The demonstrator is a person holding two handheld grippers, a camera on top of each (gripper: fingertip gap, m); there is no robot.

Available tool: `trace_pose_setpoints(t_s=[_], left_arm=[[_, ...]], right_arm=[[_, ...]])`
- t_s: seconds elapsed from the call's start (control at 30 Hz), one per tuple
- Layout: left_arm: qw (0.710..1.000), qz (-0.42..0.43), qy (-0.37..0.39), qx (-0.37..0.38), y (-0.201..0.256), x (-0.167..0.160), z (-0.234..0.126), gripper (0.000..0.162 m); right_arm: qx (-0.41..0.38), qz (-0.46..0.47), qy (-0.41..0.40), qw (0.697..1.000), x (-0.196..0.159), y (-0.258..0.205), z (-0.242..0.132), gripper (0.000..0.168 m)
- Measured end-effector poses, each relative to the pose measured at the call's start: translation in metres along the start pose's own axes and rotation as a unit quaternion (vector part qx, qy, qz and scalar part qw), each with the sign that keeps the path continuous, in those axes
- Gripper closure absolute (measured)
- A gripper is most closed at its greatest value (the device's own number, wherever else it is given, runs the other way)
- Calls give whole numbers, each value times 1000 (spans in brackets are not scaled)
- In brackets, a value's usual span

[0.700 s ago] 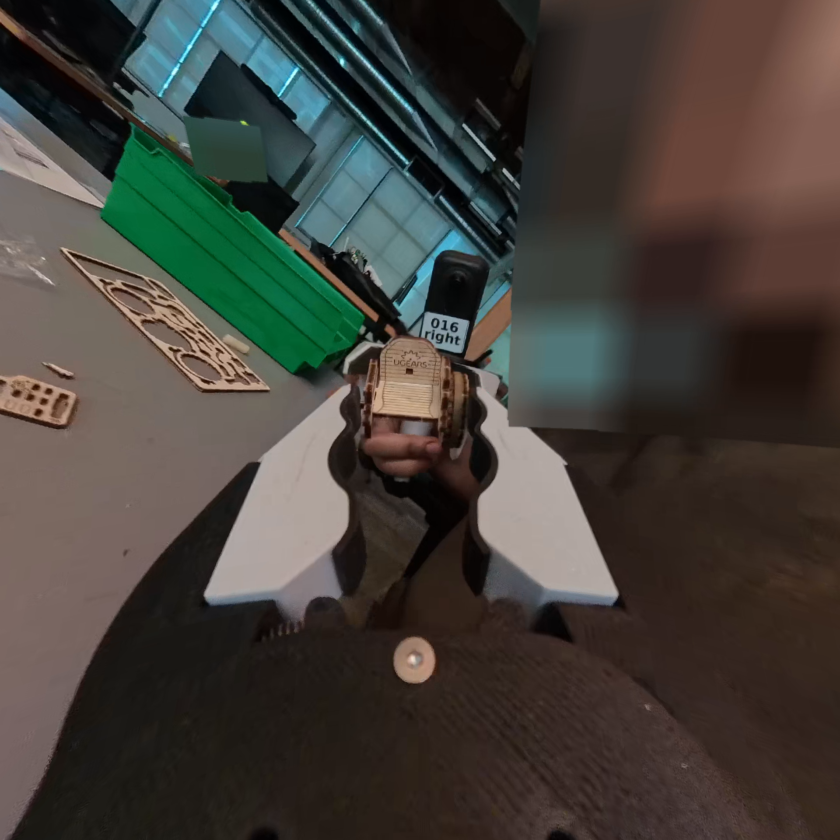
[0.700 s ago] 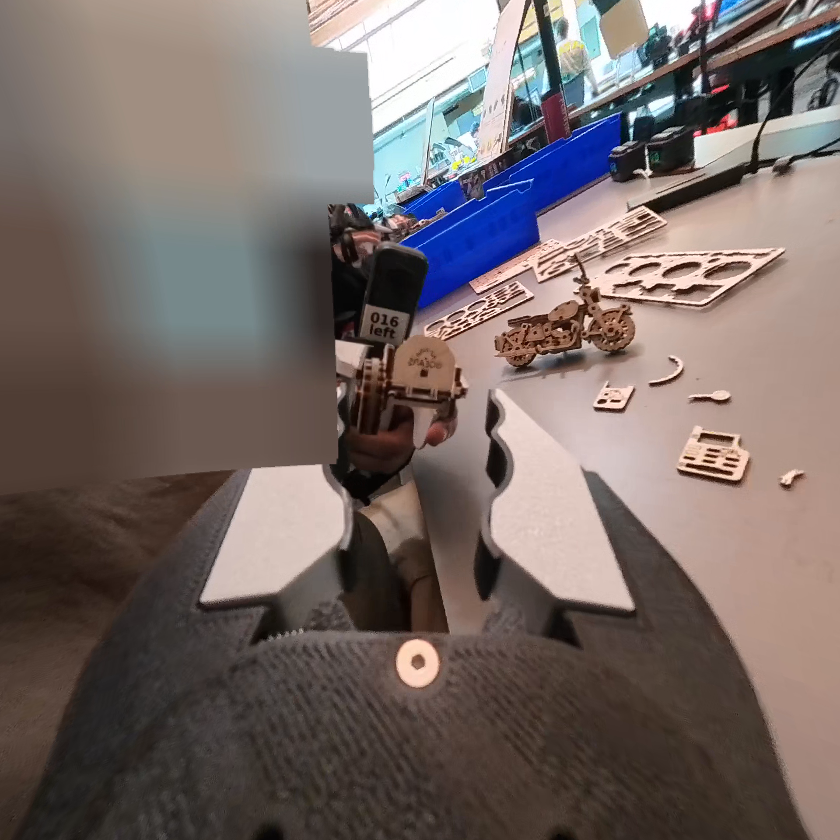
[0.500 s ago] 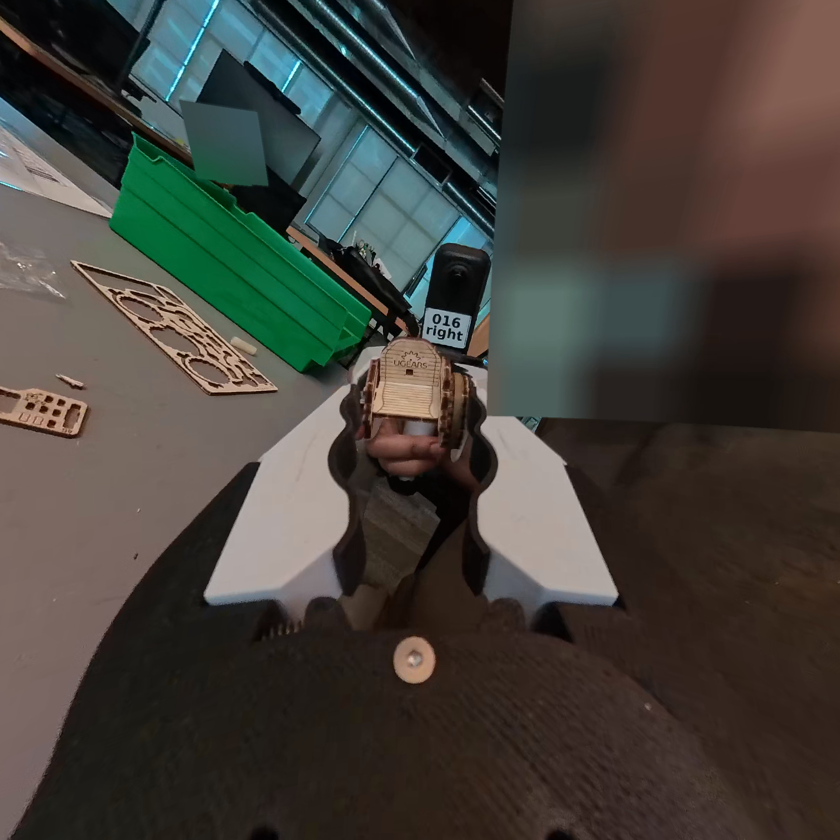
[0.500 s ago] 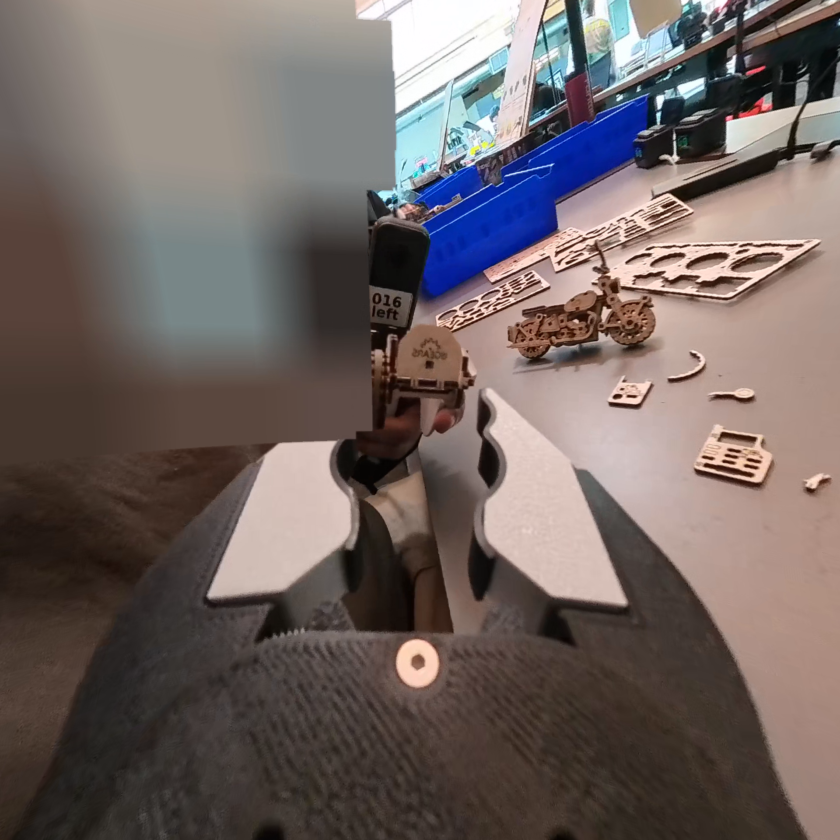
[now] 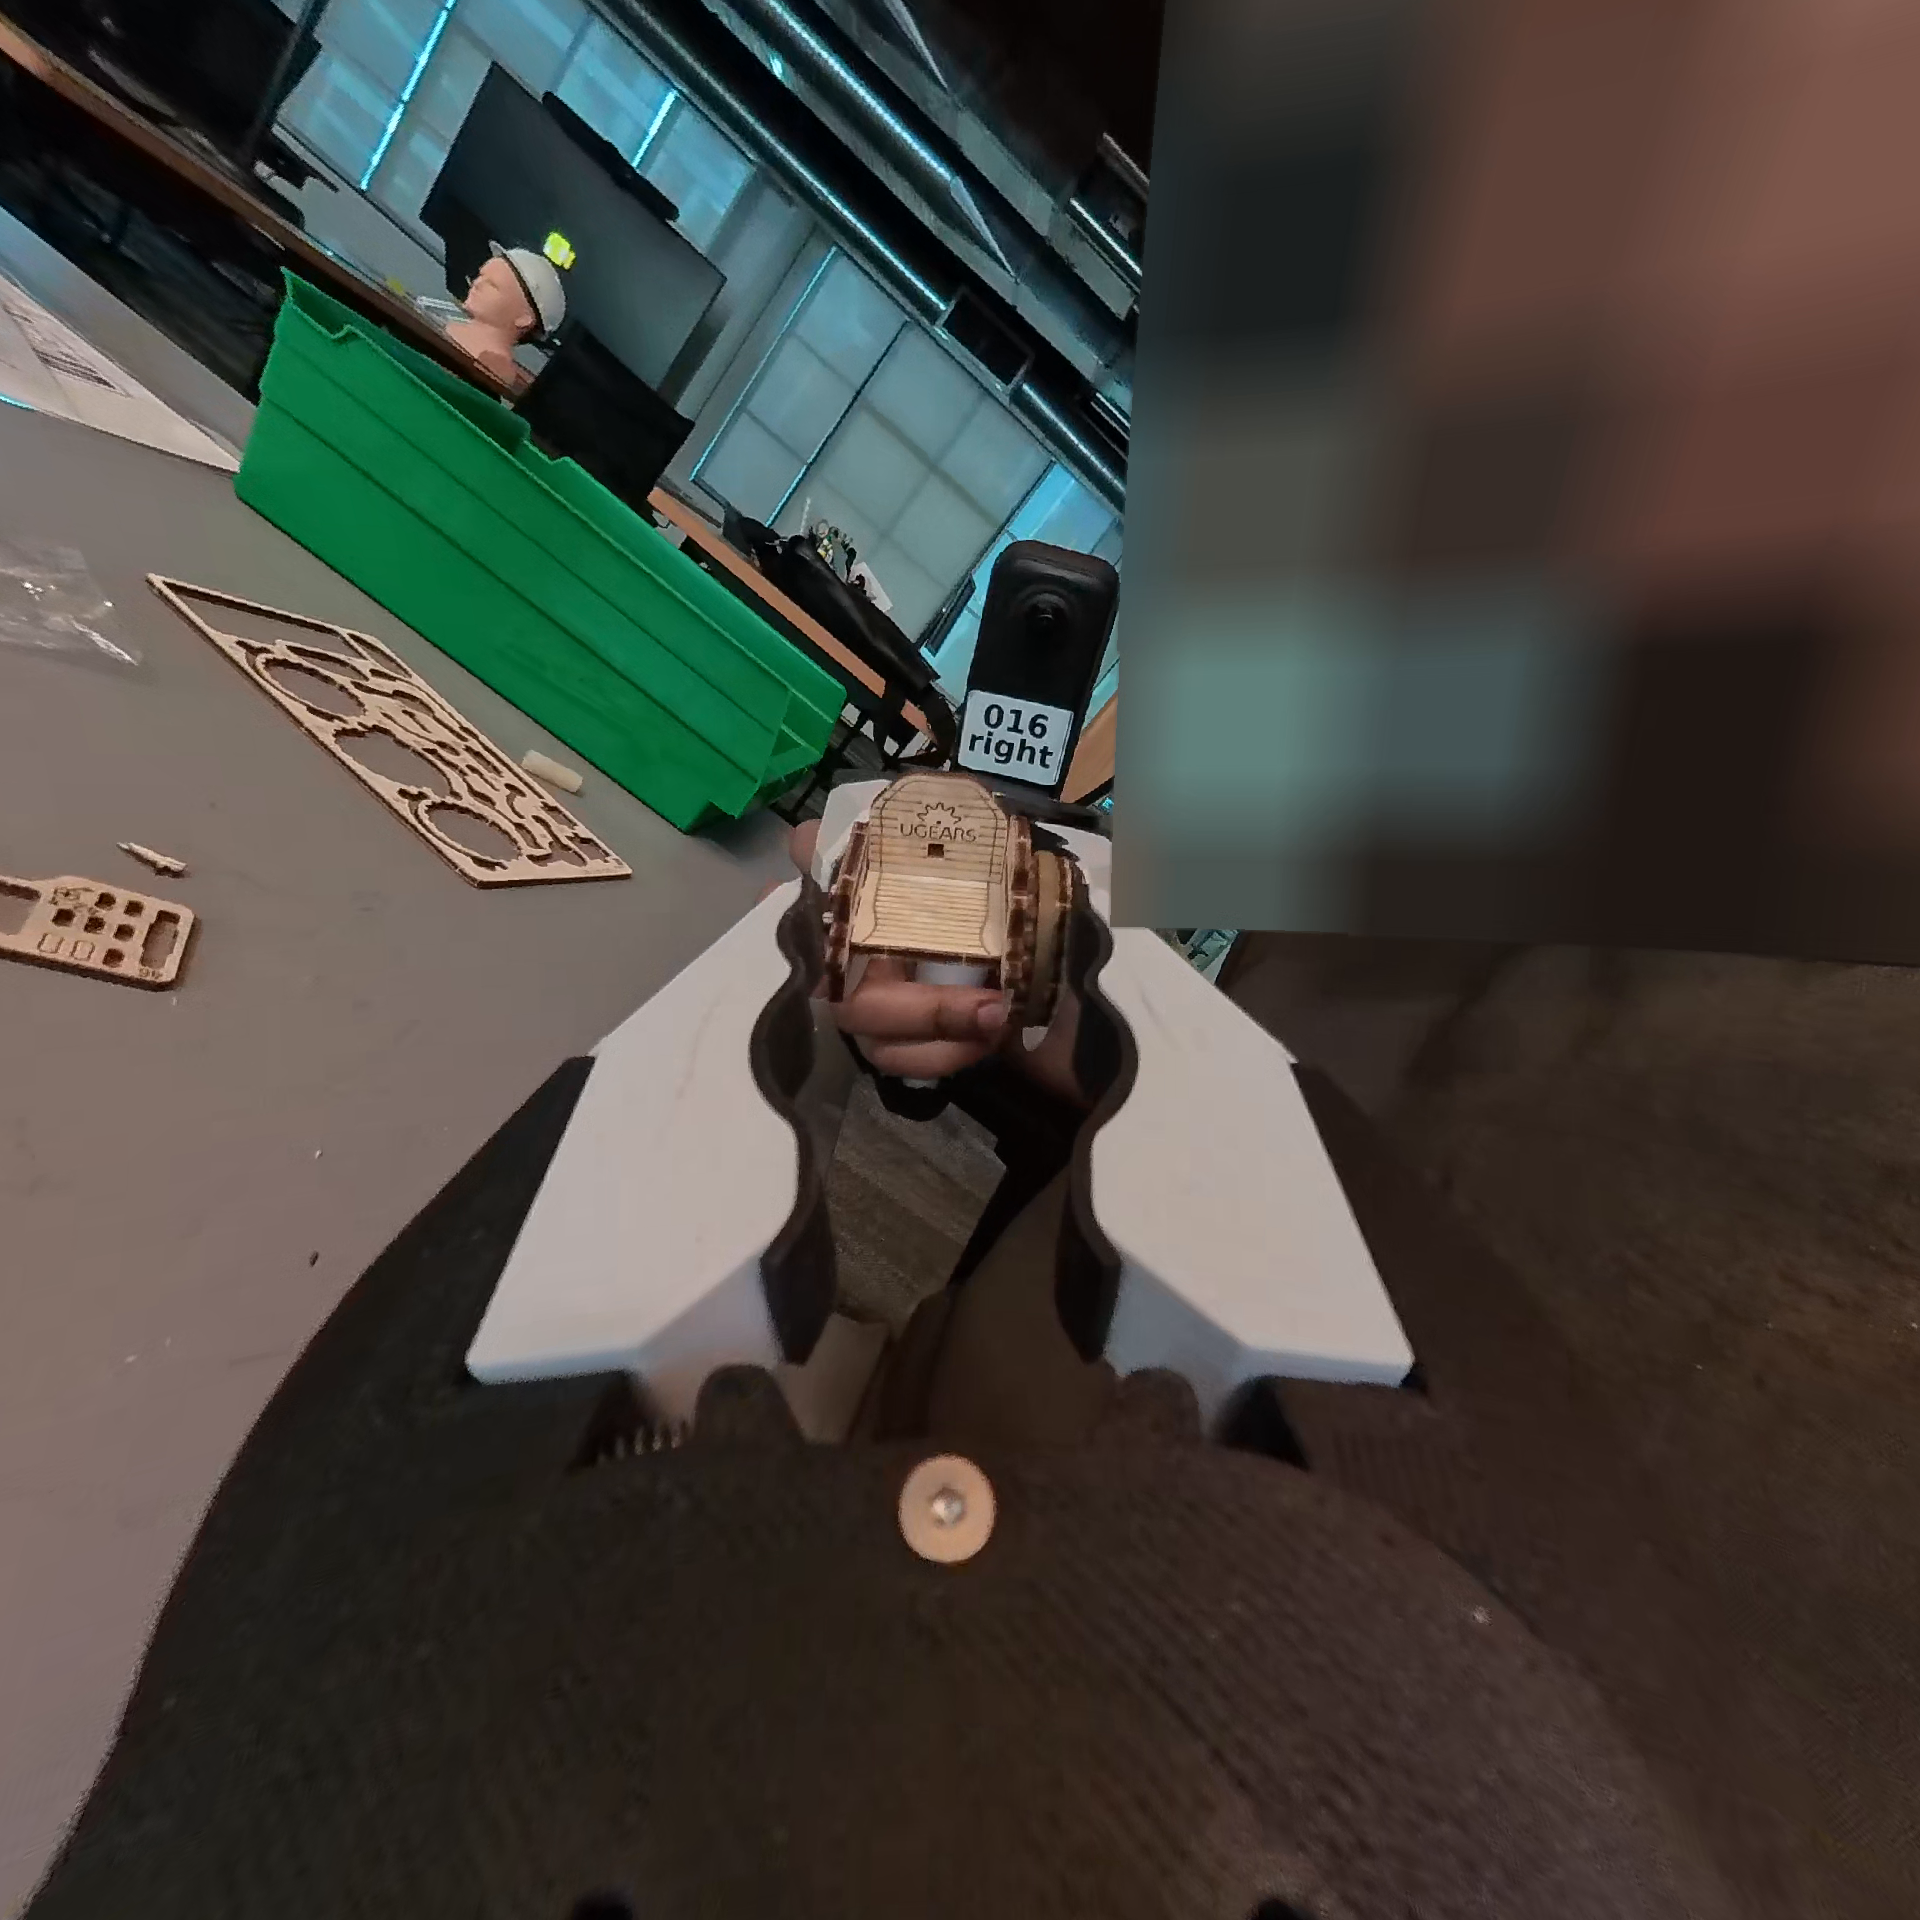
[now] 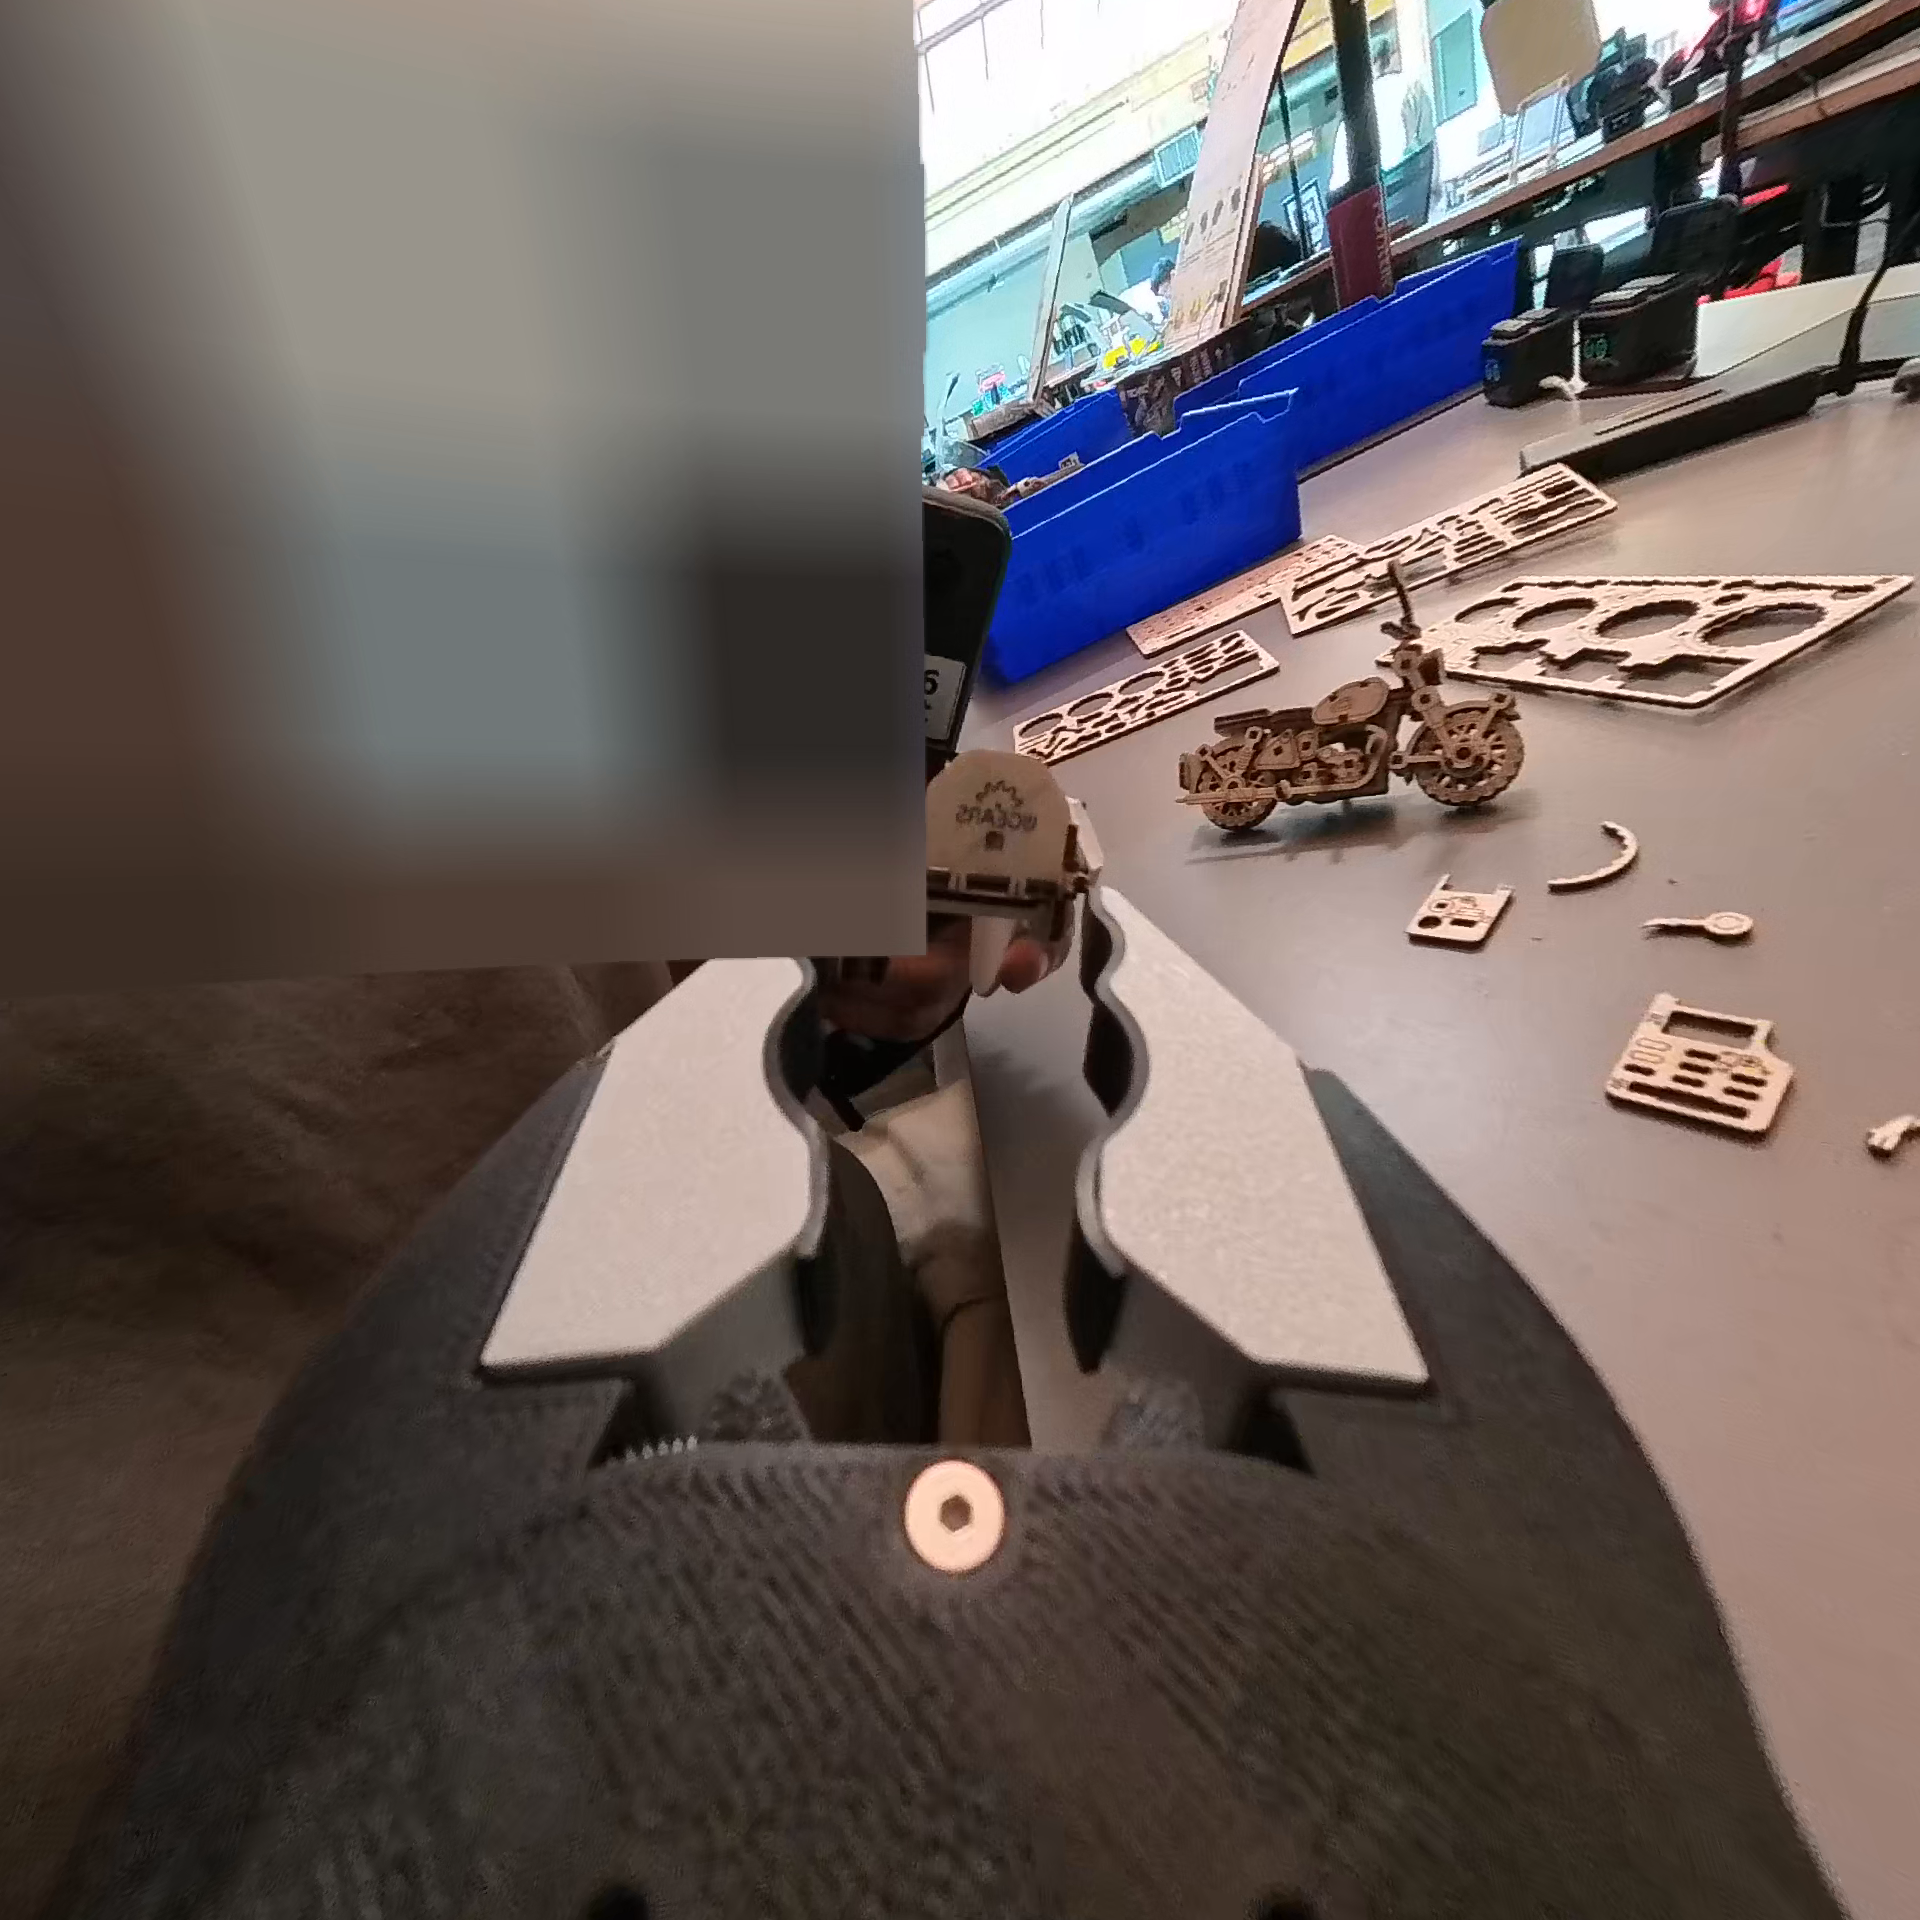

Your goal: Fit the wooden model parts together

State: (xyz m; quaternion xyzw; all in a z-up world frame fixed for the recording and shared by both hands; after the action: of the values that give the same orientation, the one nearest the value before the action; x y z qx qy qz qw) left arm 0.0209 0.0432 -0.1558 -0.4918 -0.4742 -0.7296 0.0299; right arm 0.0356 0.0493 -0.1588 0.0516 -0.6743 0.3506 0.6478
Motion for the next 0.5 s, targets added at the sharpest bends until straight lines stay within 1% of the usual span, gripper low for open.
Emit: trace_pose_setpoints(t_s=[0.37,0.5], left_arm=[[1000,-7,5,-2,-1,1,2,119],[1000,-7,9,1,-1,3,2,118]], right_arm=[[9,5,6,1000,1,1,-1,123],[12,13,19,1000,3,2,-1,123]])
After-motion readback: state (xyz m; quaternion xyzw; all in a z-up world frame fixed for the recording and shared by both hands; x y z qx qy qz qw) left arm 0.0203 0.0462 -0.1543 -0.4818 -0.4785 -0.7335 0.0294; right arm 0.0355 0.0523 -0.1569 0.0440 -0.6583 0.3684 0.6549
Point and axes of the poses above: each gripper's, where its closed fingertips meet, z out along the fingers, x out of its top, y = z × x across the jaws, the point moved 1 cm from there along -z, back along the fingers, and after that the axes turned 12 degrees about x, right-handed, at the moved point
